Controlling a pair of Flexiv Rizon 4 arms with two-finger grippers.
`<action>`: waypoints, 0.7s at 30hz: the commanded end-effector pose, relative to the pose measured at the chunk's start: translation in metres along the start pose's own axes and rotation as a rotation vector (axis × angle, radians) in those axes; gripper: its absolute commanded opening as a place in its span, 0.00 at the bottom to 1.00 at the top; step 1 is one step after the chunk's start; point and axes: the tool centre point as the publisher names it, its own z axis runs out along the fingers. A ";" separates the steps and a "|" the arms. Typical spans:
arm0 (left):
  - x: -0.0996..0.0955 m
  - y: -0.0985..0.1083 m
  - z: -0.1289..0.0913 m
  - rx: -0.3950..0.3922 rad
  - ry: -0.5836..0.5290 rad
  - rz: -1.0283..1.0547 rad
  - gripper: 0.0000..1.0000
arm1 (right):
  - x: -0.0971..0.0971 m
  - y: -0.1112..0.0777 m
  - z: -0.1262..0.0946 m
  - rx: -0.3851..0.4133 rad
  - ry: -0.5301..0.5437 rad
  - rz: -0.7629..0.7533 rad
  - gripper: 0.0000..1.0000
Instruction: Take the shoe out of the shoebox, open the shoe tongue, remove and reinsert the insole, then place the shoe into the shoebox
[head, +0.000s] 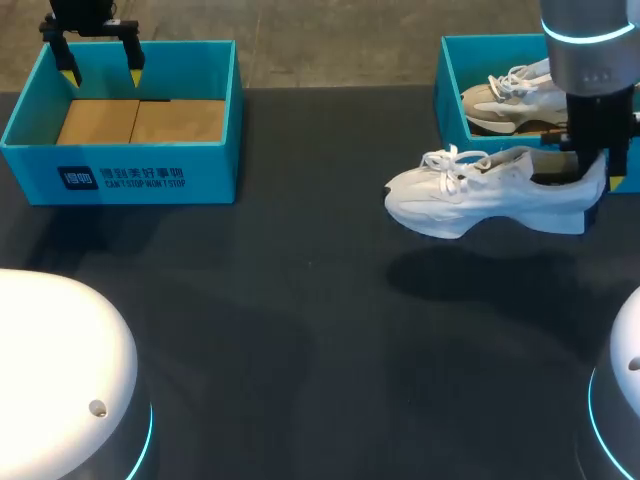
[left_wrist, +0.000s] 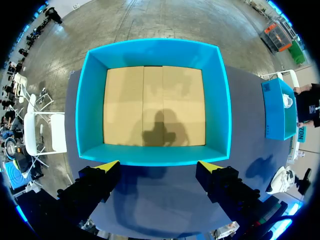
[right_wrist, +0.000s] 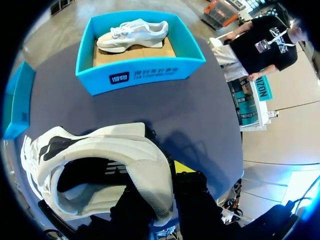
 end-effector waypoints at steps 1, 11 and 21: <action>0.000 0.000 0.000 0.000 0.000 0.000 1.00 | 0.013 -0.018 -0.004 -0.003 -0.012 0.007 0.00; 0.000 0.000 0.000 0.000 0.000 0.000 1.00 | 0.063 -0.071 -0.006 0.012 0.001 0.000 0.00; 0.000 0.000 0.000 0.000 0.000 0.000 1.00 | 0.110 -0.114 0.001 0.023 0.027 -0.005 0.00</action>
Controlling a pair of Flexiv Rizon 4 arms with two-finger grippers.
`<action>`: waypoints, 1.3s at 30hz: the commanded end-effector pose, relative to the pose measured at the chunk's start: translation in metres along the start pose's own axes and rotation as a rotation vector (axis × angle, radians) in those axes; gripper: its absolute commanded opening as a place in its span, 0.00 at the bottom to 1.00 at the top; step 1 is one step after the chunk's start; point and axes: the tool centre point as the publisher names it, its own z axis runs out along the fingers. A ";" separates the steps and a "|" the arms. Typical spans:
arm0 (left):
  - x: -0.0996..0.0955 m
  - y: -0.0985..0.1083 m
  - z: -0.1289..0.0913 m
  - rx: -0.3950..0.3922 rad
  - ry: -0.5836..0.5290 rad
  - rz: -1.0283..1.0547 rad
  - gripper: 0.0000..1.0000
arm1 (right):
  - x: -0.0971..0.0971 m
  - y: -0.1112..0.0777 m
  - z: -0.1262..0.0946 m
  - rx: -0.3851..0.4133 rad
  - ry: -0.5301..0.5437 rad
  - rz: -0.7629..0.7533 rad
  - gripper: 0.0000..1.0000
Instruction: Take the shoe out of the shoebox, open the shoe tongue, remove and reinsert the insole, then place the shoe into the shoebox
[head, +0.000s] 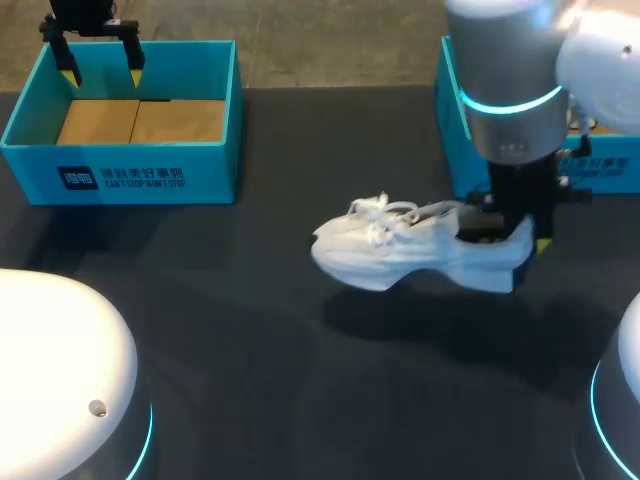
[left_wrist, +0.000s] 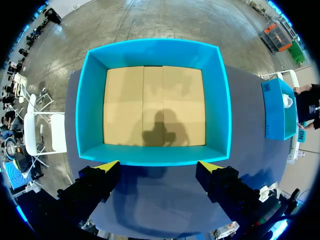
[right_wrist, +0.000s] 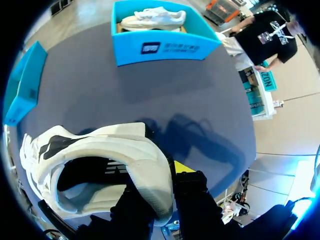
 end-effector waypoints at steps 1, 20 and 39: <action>0.000 0.000 0.000 0.000 0.000 0.000 1.00 | 0.025 -0.012 0.012 -0.005 -0.020 -0.008 0.00; 0.000 0.000 0.000 0.000 0.000 0.000 1.00 | 0.092 -0.048 0.049 -0.024 -0.037 -0.098 0.00; 0.000 0.000 0.000 0.000 0.000 0.000 1.00 | 0.120 -0.057 0.069 0.022 -0.051 -0.078 0.00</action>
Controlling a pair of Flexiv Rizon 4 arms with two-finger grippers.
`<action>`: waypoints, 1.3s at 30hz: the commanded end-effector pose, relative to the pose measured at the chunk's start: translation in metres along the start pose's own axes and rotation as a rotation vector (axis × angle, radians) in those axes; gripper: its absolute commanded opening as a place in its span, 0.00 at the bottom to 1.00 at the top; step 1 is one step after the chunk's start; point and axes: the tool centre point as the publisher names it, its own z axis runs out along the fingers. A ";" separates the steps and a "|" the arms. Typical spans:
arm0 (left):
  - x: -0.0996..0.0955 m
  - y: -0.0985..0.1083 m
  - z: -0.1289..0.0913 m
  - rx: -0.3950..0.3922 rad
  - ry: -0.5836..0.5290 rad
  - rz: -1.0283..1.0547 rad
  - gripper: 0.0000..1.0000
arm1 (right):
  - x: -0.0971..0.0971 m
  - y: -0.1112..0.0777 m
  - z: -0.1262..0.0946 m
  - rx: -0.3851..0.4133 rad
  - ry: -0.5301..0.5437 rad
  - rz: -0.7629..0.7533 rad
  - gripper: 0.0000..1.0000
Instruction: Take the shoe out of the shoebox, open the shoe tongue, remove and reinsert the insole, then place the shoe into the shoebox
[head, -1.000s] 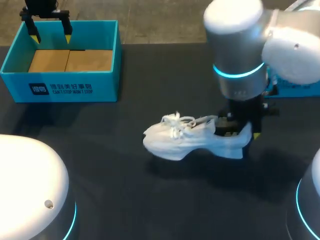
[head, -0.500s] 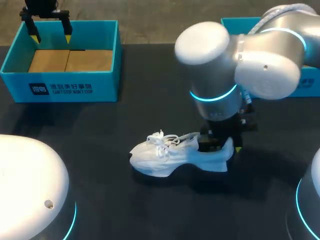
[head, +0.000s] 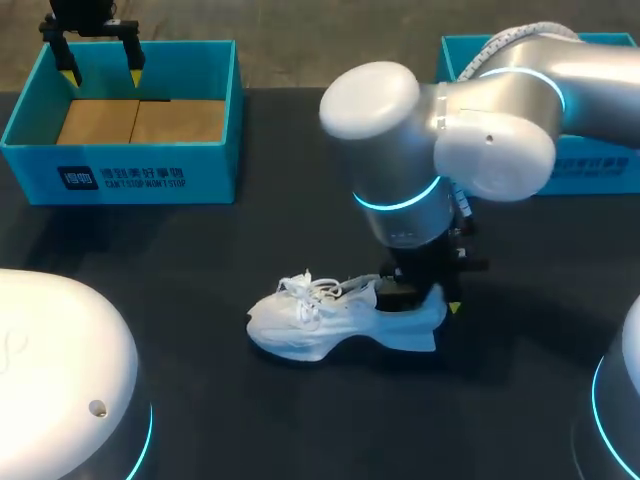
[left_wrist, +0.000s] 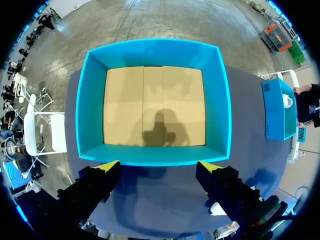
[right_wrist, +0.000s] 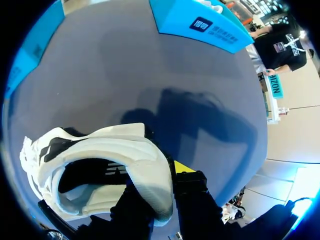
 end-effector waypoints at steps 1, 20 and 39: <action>0.000 0.000 0.000 0.000 -0.001 0.000 1.00 | 0.012 -0.002 0.002 0.004 -0.015 0.009 0.00; 0.000 0.000 0.000 0.000 -0.001 0.000 1.00 | 0.020 -0.023 0.006 0.024 -0.022 0.021 0.00; 0.000 0.000 0.000 0.000 -0.001 0.000 1.00 | 0.038 -0.027 0.026 0.071 0.014 0.013 0.05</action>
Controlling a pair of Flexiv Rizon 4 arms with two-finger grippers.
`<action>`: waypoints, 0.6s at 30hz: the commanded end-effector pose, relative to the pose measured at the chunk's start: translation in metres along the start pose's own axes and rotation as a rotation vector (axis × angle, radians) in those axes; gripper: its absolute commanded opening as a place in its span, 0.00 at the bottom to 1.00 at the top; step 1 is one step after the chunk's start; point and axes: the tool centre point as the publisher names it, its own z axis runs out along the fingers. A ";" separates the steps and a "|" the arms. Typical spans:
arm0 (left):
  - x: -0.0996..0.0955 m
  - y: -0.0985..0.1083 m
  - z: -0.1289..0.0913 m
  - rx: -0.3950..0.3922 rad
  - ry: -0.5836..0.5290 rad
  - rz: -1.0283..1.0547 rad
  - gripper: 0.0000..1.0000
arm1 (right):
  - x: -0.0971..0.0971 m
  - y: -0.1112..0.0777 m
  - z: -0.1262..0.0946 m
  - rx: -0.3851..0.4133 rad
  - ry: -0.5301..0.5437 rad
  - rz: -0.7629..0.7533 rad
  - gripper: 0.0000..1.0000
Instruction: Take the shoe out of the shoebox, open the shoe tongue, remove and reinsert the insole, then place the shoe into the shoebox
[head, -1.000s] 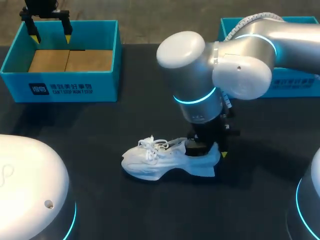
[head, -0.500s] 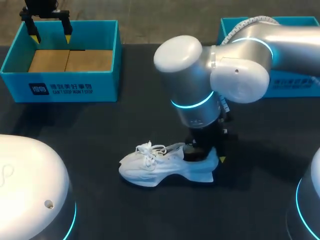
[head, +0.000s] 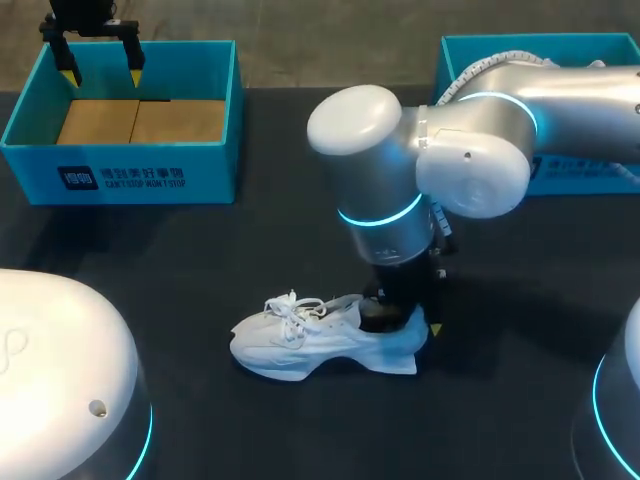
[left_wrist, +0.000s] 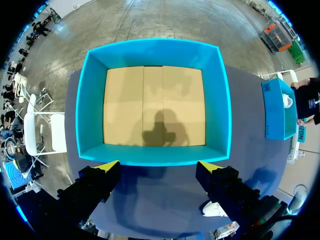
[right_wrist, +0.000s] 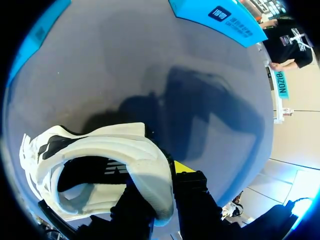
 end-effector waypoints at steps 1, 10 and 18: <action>0.000 0.000 0.000 0.000 0.000 0.000 1.00 | 0.009 -0.004 0.004 0.001 -0.003 0.059 0.18; 0.000 0.000 0.000 0.000 0.000 0.000 1.00 | 0.002 -0.006 -0.007 -0.003 0.025 0.067 1.00; 0.000 0.000 0.000 0.000 0.000 0.000 1.00 | -0.011 -0.009 -0.035 -0.011 0.123 -0.007 1.00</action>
